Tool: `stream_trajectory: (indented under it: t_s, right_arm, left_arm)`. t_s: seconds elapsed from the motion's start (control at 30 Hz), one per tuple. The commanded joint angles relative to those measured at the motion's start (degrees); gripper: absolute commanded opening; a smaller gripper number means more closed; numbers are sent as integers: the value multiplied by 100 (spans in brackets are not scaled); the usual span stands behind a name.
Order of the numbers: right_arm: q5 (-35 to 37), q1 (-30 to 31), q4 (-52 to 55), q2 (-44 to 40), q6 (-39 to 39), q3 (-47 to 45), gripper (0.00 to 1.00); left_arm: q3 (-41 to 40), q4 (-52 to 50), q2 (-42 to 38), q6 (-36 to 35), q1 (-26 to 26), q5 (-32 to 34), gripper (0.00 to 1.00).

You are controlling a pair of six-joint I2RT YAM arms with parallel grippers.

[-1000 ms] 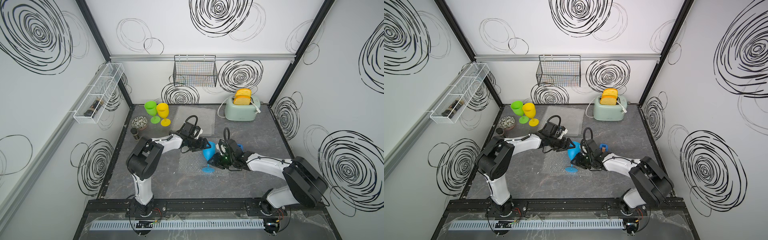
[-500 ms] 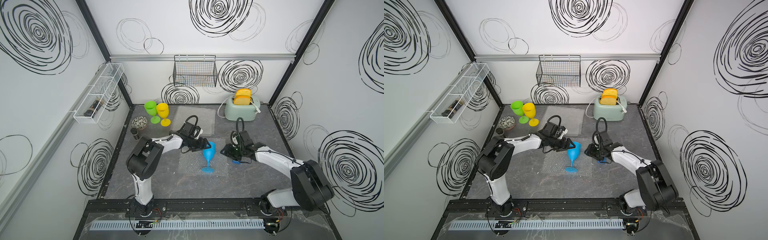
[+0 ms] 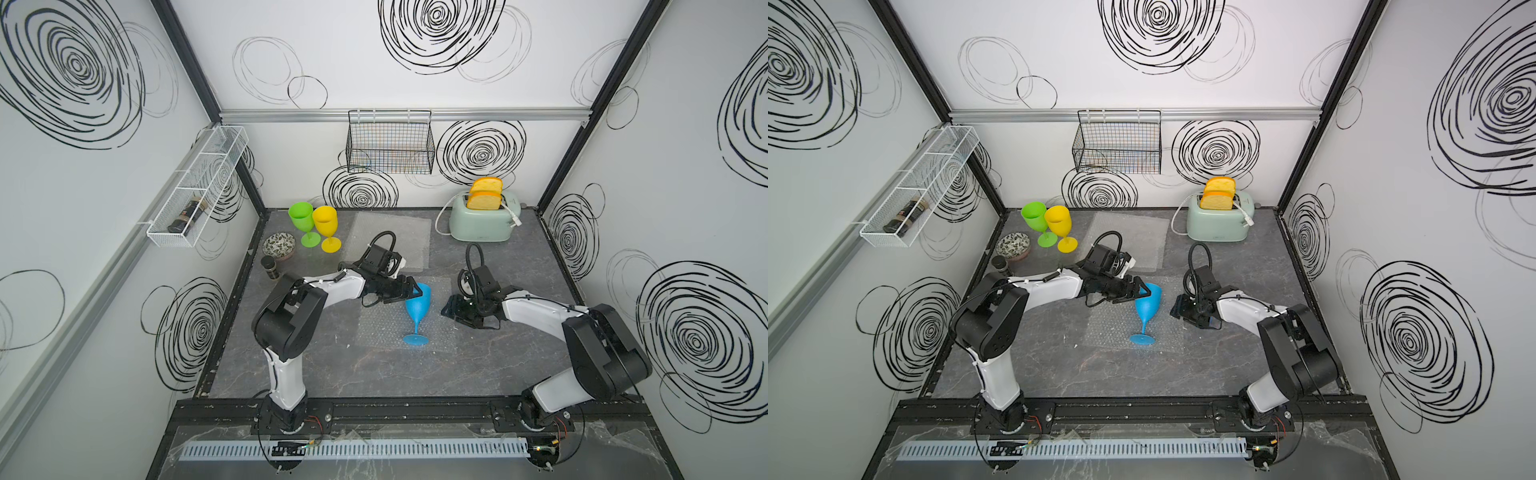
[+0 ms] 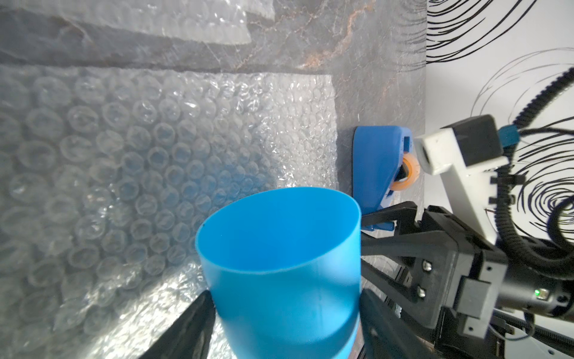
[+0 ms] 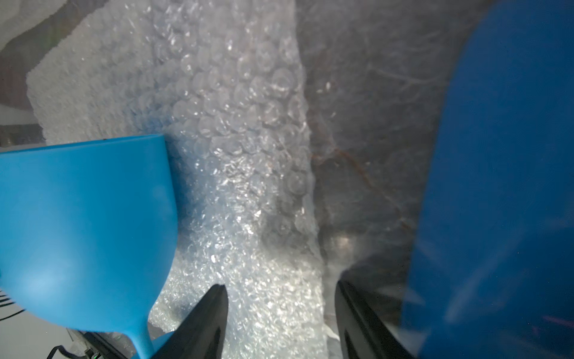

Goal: Wrap wine glasses in bubble wrap
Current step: Wrap the wine glass in bubble wrap.

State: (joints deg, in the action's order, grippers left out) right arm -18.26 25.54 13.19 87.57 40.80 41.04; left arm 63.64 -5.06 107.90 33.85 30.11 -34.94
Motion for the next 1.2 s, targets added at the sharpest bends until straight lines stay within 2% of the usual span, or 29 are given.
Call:
stream_trajectory:
  t_s: [0.0, 0.3, 0.47, 0.57, 0.8, 1.17]
  right_arm:
    - [-359, 91, -324, 278, 121, -183, 60]
    - [-1930, 76, -1761, 85, 380, -451, 50]
    - [-2144, 1, -2057, -279, 443, -635, 46]
    - [-2286, -92, -1887, -326, 450, -585, 43]
    - [-2345, -104, -1895, -603, 631, -727, 44]
    - [-2205, 238, -2244, -1026, 1312, -1407, 44]
  left_arm:
    - [-188, -323, 65, -72, 30, 363, 75]
    - [-277, -274, 21, -35, 39, 366, 75]
    - [-305, -286, -30, -45, 30, 374, 75]
    - [-273, -323, -58, -86, 31, 396, 75]
    - [-299, -321, -84, -106, 30, 393, 76]
    - [-328, -296, -93, -104, 29, 398, 76]
